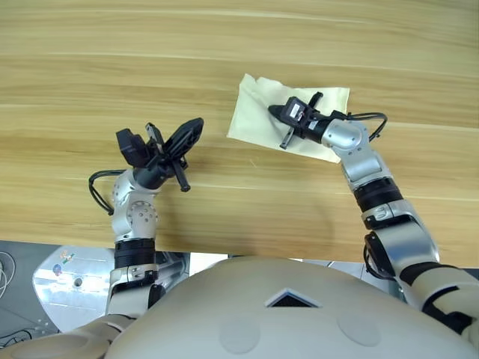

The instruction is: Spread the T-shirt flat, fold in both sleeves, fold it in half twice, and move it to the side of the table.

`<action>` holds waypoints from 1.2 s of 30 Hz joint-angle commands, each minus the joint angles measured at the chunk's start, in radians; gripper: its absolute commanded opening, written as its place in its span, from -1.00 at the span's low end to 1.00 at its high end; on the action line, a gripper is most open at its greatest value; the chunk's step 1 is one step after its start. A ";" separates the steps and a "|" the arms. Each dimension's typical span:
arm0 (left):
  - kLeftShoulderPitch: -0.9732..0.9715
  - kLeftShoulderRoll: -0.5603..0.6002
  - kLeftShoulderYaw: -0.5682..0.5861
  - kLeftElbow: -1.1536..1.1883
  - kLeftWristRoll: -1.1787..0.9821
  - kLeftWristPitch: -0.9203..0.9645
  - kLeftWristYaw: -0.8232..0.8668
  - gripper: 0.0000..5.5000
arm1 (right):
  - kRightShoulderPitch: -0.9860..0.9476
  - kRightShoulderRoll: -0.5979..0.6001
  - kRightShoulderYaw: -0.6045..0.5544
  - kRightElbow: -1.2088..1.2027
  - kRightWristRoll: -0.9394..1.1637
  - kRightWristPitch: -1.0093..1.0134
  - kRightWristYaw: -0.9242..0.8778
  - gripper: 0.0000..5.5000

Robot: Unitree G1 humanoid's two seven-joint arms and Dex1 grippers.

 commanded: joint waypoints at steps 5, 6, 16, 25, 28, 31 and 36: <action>-0.032 -0.023 -0.003 0.025 0.011 -0.015 0.012 -1.00 | -0.106 -0.024 -0.053 0.261 -0.012 0.084 -0.093 -0.99; -0.035 -0.025 -0.002 0.028 0.010 -0.015 0.014 -1.00 | -0.122 -0.029 -0.072 0.300 -0.002 0.091 -0.107 -0.99; -0.153 -0.054 0.108 0.233 0.055 -0.067 0.250 -1.00 | -0.247 -0.251 -0.439 0.742 0.211 0.296 -0.439 -0.99; -0.333 -0.017 0.270 0.677 0.207 -0.310 0.640 -1.00 | -0.131 -0.343 -0.519 0.781 0.203 0.316 -0.510 -0.99; -0.365 -0.001 0.298 0.768 0.218 -0.348 0.666 -1.00 | -0.139 -0.336 -0.520 0.776 0.197 0.298 -0.489 -0.99; -0.380 0.005 0.309 0.815 0.223 -0.379 0.670 -1.00 | -0.159 -0.331 -0.515 0.769 0.187 0.267 -0.468 -0.99; -0.388 0.012 0.316 0.862 0.241 -0.412 0.673 -1.00 | -0.183 -0.343 -0.509 0.750 0.177 0.191 -0.450 -0.99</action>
